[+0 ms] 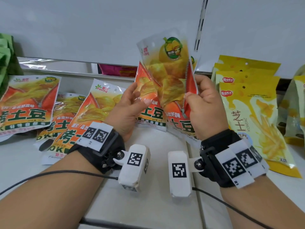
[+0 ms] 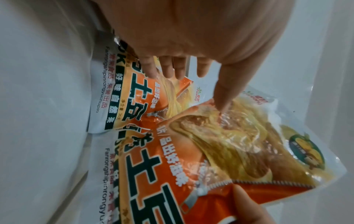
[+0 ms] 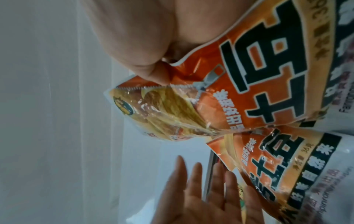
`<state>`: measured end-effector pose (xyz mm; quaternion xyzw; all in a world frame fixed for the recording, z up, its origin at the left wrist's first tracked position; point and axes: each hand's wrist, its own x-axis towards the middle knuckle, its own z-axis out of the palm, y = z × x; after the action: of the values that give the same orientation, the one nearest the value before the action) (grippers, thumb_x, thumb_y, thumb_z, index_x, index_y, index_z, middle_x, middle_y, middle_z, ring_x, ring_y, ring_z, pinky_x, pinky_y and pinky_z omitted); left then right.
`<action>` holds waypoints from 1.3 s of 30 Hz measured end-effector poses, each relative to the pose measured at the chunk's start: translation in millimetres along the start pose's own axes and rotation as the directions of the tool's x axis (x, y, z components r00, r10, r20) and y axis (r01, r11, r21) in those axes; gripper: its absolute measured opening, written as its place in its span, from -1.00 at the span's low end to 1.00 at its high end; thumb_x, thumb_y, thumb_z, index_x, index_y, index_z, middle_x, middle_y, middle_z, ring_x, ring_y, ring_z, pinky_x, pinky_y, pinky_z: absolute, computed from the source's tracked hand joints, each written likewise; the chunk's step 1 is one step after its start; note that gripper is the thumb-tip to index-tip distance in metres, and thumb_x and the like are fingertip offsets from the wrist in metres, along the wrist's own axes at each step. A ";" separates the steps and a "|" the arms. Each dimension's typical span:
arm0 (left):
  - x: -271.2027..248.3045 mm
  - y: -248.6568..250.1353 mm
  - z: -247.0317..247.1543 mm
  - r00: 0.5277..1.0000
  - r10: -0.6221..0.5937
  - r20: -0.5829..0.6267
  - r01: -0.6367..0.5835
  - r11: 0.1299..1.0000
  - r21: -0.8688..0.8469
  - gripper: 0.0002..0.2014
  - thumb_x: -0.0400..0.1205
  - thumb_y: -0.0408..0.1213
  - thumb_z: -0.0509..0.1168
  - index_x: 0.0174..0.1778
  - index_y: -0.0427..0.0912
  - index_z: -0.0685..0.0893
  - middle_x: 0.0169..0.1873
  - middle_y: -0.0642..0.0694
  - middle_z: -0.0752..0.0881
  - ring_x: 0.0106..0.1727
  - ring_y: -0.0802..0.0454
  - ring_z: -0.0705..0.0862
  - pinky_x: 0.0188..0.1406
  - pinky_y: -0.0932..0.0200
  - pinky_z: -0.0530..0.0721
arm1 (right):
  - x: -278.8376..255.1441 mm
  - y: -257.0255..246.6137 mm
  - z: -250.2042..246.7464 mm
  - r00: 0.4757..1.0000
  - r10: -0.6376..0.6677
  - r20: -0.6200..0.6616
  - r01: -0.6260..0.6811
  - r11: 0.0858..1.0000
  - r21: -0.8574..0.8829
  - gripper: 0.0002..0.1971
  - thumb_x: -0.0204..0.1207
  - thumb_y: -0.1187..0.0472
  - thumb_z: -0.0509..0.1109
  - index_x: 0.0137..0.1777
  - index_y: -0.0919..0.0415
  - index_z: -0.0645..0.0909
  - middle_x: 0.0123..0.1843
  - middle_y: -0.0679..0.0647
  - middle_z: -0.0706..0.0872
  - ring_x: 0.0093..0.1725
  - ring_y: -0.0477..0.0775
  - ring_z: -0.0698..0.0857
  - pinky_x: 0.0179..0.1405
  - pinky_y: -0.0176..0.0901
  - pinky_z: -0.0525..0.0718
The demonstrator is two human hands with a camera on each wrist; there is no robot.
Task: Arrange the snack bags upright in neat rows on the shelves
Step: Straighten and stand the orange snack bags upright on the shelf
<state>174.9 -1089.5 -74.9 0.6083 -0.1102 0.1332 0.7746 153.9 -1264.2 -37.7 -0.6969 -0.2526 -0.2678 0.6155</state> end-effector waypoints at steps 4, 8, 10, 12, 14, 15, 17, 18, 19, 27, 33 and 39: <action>2.1 1.6 4.0 1.000 -0.009 0.026 0.007 0.997 0.074 -0.39 0.49 -0.41 0.42 0.46 -0.03 0.45 0.03 0.09 0.76 0.01 0.30 0.72 0.01 0.29 0.52 | 3.5 -2.4 -2.9 0.999 0.026 -0.021 -0.023 0.991 0.133 -0.70 0.49 0.38 0.16 -0.03 -0.05 0.58 -0.26 -0.25 0.74 -0.30 -0.21 0.73 -0.40 -0.28 0.70; 0.4 10.3 10.7 0.996 0.013 0.086 -0.018 0.998 0.057 -0.66 0.55 -0.56 0.30 0.11 -0.04 0.60 -0.24 0.08 0.83 -0.19 0.23 0.77 -0.21 0.39 0.66 | 6.0 -7.1 -7.1 0.997 0.076 -0.016 -0.070 0.967 0.244 -0.70 0.42 0.33 0.19 -0.09 -0.09 0.63 -0.23 -0.14 0.77 -0.23 -0.06 0.74 -0.27 -0.09 0.73; -4.0 17.3 10.0 0.994 0.008 0.107 -0.013 0.999 0.050 -0.75 0.56 -0.58 0.28 -0.01 -0.13 0.61 -0.39 0.05 0.80 -0.36 0.22 0.75 -0.37 0.40 0.65 | 7.1 -8.4 -6.1 0.995 0.105 -0.002 -0.098 0.944 0.316 -0.67 0.49 0.42 0.17 -0.03 -0.02 0.63 -0.21 -0.10 0.78 -0.20 -0.05 0.76 -0.26 -0.11 0.73; -8.0 24.6 3.0 0.996 -0.004 0.089 0.002 1.000 0.029 -0.82 0.54 -0.58 0.30 -0.07 -0.22 0.61 -0.46 -0.02 0.77 -0.50 0.18 0.71 -0.52 0.36 0.62 | 8.9 -6.6 -1.8 0.987 0.159 0.028 -0.158 0.918 0.365 -0.66 0.56 0.48 0.14 0.01 0.05 0.62 -0.23 -0.07 0.79 -0.21 -0.06 0.77 -0.29 -0.16 0.73; -9.6 31.1 -8.2 1.000 -0.024 0.016 0.023 0.999 0.037 -0.85 0.53 -0.55 0.34 -0.11 -0.23 0.61 -0.42 -0.09 0.77 -0.50 0.10 0.70 -0.56 0.30 0.62 | 11.6 -1.2 7.0 0.968 0.246 0.048 -0.247 0.902 0.353 -0.74 0.60 0.43 0.19 -0.02 0.08 0.61 -0.23 -0.02 0.78 -0.24 -0.05 0.77 -0.28 -0.15 0.71; -9.2 33.9 -14.8 0.999 -0.032 -0.023 0.034 0.998 0.051 -0.85 0.53 -0.54 0.35 -0.11 -0.22 0.61 -0.36 -0.14 0.76 -0.45 0.04 0.71 -0.50 0.23 0.66 | 13.2 3.0 12.5 0.955 0.293 0.040 -0.290 0.904 0.315 -0.81 0.60 0.37 0.23 -0.03 0.09 0.61 -0.21 0.00 0.77 -0.25 -0.06 0.75 -0.26 -0.15 0.69; -6.6 40.1 -28.6 0.995 -0.038 -0.092 0.045 0.996 0.082 -0.86 0.54 -0.51 0.37 -0.11 -0.19 0.62 -0.28 -0.18 0.73 -0.34 -0.06 0.67 -0.34 0.13 0.64 | 18.5 13.3 23.4 0.926 0.376 -0.026 -0.362 0.908 0.209 -0.90 0.56 0.25 0.32 0.03 0.08 0.58 -0.12 0.01 0.73 -0.17 -0.07 0.72 -0.17 -0.16 0.63; -4.7 43.4 -36.6 0.992 -0.033 -0.124 0.046 0.994 0.100 -0.86 0.54 -0.49 0.37 -0.11 -0.16 0.62 -0.31 -0.14 0.73 -0.36 -0.03 0.65 -0.39 0.18 0.58 | 23.5 19.8 28.5 0.910 0.408 -0.072 -0.395 0.908 0.141 -0.83 0.52 0.21 0.35 0.10 0.10 0.55 -0.07 0.00 0.69 -0.12 -0.05 0.69 -0.15 -0.19 0.58; -2.5 46.2 -44.6 0.987 -0.028 -0.156 0.047 0.992 0.116 -0.86 0.55 -0.47 0.37 -0.11 -0.14 0.63 -0.38 -0.06 0.74 -0.43 0.03 0.65 -0.49 0.27 0.56 | 28.4 26.6 32.5 0.893 0.434 -0.116 -0.428 0.901 0.076 -0.74 0.49 0.20 0.38 0.17 0.12 0.51 -0.07 -0.04 0.64 -0.13 -0.06 0.64 -0.19 -0.23 0.52; 10.1 60.4 -95.0 0.936 -0.066 -0.345 0.144 0.968 0.206 -0.77 0.55 -0.37 0.42 0.11 -0.21 0.62 -0.29 -0.06 0.73 -0.47 0.12 0.69 -0.60 0.25 0.54 | 55.2 49.5 63.3 0.707 0.681 -0.190 -0.700 0.712 -0.054 -0.55 0.43 0.31 0.36 0.32 0.43 0.50 0.12 0.30 0.65 0.01 0.16 0.61 -0.05 0.00 0.57; 23.2 58.1 -120.9 0.878 -0.124 -0.463 0.227 0.958 0.175 -0.68 0.54 -0.40 0.42 0.21 -0.22 0.60 -0.21 -0.18 0.80 -0.32 -0.10 0.81 -0.32 -0.04 0.78 | 51.9 52.3 71.0 0.716 0.673 -0.185 -0.691 0.721 -0.054 -0.60 0.55 0.16 0.34 0.30 0.40 0.55 0.10 0.23 0.67 0.05 0.20 0.67 -0.05 -0.08 0.57; 34.1 67.2 -141.2 0.805 -0.065 -0.589 0.353 0.850 0.390 -0.43 0.55 -0.36 0.42 0.47 -0.16 0.41 0.34 -0.33 0.61 0.17 -0.34 0.68 0.13 -0.25 0.68 | 50.8 43.6 70.9 0.748 0.586 -0.311 -0.597 0.799 0.069 -0.82 0.56 0.21 0.28 -0.27 0.01 0.58 -0.01 0.20 0.77 -0.01 0.29 0.75 0.09 0.26 0.70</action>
<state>185.3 -934.7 -35.5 0.7243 0.2262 0.2379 0.6063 225.0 -1197.6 -41.5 -0.6991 0.0877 -0.1721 0.6885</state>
